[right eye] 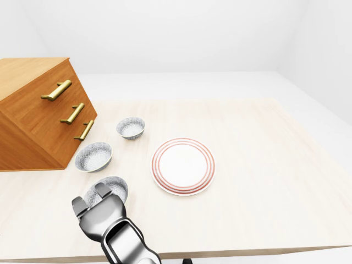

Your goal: Put the bowl at the front on the plate.

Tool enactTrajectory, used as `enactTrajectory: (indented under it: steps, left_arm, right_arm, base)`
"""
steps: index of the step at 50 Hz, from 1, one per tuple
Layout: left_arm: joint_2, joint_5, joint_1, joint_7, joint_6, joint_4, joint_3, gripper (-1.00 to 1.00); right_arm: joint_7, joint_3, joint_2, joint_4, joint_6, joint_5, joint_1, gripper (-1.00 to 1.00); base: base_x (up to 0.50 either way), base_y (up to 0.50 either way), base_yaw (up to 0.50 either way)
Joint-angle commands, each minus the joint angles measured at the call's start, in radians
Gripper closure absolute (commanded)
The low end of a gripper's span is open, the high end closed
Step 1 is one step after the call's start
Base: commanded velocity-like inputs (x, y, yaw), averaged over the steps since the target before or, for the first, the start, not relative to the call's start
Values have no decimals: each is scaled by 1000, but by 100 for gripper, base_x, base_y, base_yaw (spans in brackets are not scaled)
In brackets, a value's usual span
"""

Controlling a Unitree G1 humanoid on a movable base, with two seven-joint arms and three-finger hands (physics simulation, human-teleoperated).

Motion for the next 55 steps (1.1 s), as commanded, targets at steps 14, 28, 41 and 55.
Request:
enactTrajectory:
  steps: [14, 28, 41, 55]
  left_arm:
    - [1, 3, 0, 4, 0, 13, -6, -100]
    - [6, -3, -2, 9, 0, 7, -4, -100]
    - [6, -4, -4, 6, 0, 8, -2, -100]
    - [5, -10, -1, 5, 0, -3, 2, -100]
  right_arm:
    - [0, 28, -80, -29, 0, 15, 78, -100]
    - [0, -8, -81, 24, 0, 37, 70, -100]
    - [0, -41, -68, 92, 0, 65, 51, -100]
    - [0, -105, -35, 174, 0, 65, 16, -100]
  base:
    - [0, 0, 0]
    - [0, 0, 0]
    - [0, 0, 0]
    - [0, 0, 0]
